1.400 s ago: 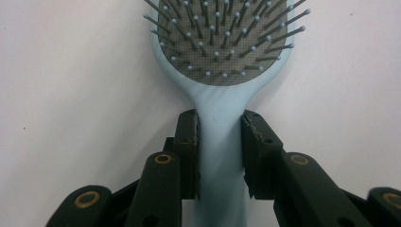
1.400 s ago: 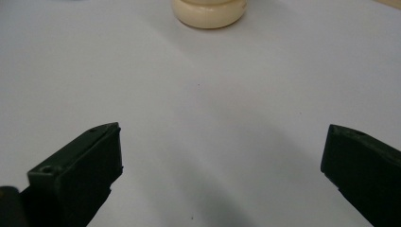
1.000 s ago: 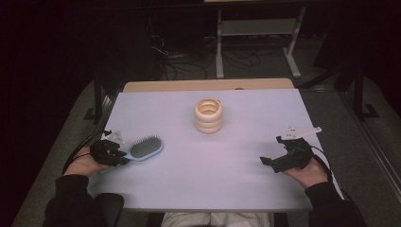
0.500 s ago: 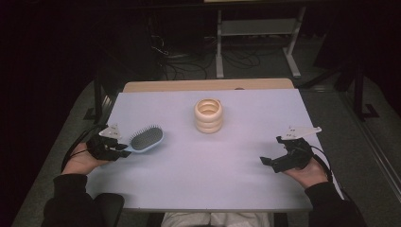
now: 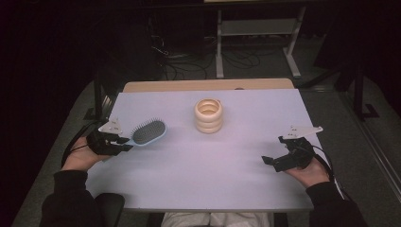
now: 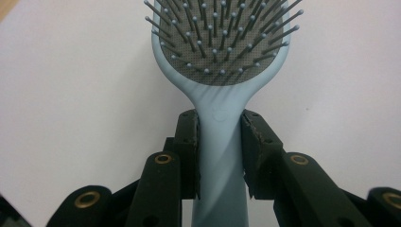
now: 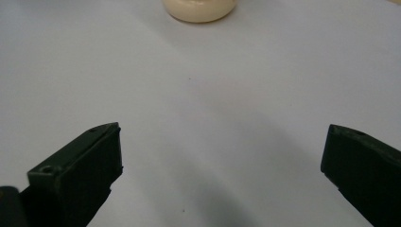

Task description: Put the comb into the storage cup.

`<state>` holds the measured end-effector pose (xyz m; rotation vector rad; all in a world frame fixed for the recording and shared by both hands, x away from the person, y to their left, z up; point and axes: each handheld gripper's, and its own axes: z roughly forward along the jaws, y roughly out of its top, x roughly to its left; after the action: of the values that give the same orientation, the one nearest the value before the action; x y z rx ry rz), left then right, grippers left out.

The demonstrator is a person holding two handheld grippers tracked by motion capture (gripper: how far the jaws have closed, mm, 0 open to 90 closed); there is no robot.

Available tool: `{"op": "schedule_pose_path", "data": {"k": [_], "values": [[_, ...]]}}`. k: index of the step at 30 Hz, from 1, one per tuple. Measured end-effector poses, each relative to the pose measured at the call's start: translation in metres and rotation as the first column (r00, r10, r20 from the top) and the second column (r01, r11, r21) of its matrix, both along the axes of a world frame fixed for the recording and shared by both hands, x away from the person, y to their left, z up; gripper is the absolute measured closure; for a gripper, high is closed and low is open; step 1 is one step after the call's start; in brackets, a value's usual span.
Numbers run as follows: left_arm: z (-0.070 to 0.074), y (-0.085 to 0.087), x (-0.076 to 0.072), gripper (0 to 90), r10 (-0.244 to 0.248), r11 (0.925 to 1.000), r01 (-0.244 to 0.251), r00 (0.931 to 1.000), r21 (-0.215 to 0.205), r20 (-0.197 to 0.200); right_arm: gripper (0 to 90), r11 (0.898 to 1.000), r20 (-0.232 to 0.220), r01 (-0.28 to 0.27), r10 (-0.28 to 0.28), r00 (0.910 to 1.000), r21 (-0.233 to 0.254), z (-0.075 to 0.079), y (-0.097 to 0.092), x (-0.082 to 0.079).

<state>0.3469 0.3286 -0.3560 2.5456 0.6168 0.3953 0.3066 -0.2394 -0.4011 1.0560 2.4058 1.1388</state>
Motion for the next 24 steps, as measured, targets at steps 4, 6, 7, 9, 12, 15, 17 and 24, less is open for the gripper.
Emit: {"op": "schedule_pose_path", "data": {"k": [4, 6, 7, 9, 12, 15, 17, 24], "values": [[0.011, -0.003, 0.003, 70.2, -0.014, 0.9999, 0.014, 0.9998, 0.001, 0.016, 0.0, 1.0, -0.004, 0.008, -0.008, 1.0, 0.009, 0.003, -0.005, 0.002], [0.018, -0.006, 0.005, 70.2, -0.01, 0.9999, 0.01, 0.9991, 0.005, 0.04, 0.0, 1.0, -0.002, 0.011, -0.011, 0.9999, 0.011, 0.005, -0.007, 0.003], [0.021, -0.008, 0.006, 70.2, -0.012, 0.9999, 0.012, 0.9984, 0.003, 0.055, 0.0, 1.0, 0.002, 0.009, -0.009, 1.0, 0.013, 0.006, -0.007, 0.003], [0.028, -0.014, 0.009, 70.2, -0.023, 0.9997, 0.023, 0.9968, 0.007, 0.076, 0.0, 1.0, 0.003, 0.011, -0.011, 0.9999, 0.014, 0.008, -0.008, 0.003], [0.038, -0.023, 0.012, 70.2, -0.05, 0.9987, 0.05, 0.9949, 0.007, 0.087, 0.0, 1.0, 0.007, 0.003, -0.003, 1.0, 0.015, 0.011, -0.01, 0.003], [0.043, -0.03, 0.014, 70.3, -0.064, 0.9979, 0.063, 0.993, 0.013, 0.099, 0.0, 1.0, 0.016, 0.004, -0.004, 0.9999, 0.021, 0.017, -0.014, 0.003], [0.045, -0.035, 0.016, 70.2, -0.072, 0.9974, 0.071, 0.9915, 0.012, 0.108, 0.0, 0.999, 0.015, 0.002, -0.002, 0.9999, 0.035, 0.021, -0.016, 0.005], [0.048, -0.055, 0.02, 70.3, -0.109, 0.994, 0.109, 0.9864, 0.004, 0.123, 0.0, 0.995, 0.007, -0.023, 0.022, 0.9997, 0.094, 0.032, -0.024, 0.009]]}}
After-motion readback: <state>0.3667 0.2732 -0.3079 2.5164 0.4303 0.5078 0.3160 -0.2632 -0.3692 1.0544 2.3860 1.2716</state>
